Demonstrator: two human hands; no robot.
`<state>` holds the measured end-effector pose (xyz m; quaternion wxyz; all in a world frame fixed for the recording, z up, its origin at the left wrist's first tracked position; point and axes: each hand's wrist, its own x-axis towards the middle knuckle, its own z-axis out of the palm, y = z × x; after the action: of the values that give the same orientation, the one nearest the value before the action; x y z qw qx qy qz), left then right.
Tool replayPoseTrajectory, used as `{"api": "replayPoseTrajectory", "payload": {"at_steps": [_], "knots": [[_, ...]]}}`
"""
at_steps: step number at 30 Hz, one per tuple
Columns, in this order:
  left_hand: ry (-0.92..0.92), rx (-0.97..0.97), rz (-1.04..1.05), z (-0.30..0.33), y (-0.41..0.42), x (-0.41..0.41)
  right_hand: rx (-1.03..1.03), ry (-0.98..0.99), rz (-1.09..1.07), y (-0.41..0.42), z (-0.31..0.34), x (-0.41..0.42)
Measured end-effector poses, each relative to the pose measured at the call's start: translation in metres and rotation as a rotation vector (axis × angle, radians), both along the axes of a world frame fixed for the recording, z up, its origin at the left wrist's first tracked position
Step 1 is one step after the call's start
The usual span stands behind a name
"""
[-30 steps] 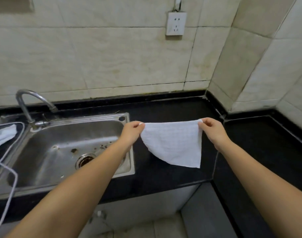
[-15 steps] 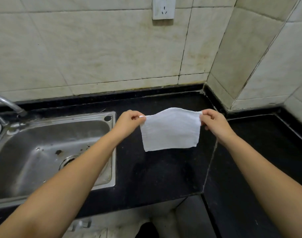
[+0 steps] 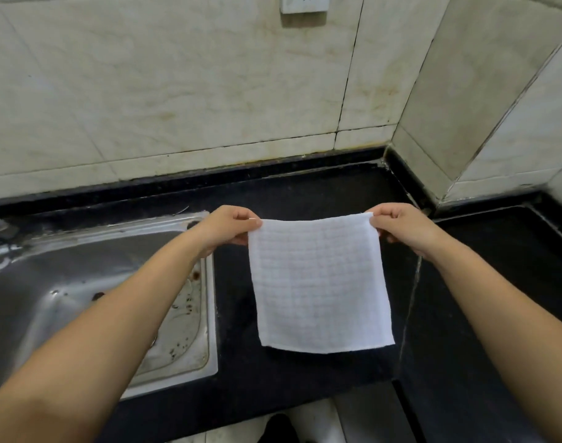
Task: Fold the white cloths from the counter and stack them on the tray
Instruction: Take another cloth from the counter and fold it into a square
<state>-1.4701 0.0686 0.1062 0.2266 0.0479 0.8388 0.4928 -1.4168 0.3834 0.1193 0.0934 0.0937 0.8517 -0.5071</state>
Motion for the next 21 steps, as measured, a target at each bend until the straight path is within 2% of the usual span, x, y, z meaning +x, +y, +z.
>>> {"api": "replayPoseTrajectory", "payload": {"at_steps": [3,8,16,21], "knots": [[0.055,-0.132,0.047,-0.036,0.008,-0.01,0.054,-0.049,-0.081,-0.004,-0.038,-0.01],[0.085,-0.21,0.016,-0.08,0.011,0.006,0.107,-0.092,-0.148,-0.004,-0.087,0.003],[0.248,-0.415,-0.11,-0.108,0.005,0.086,0.244,0.046,-0.023,0.005,-0.119,0.073],[0.392,-0.535,-0.189,-0.13,0.001,0.119,0.45,0.191,0.135,0.012,-0.147,0.114]]}}
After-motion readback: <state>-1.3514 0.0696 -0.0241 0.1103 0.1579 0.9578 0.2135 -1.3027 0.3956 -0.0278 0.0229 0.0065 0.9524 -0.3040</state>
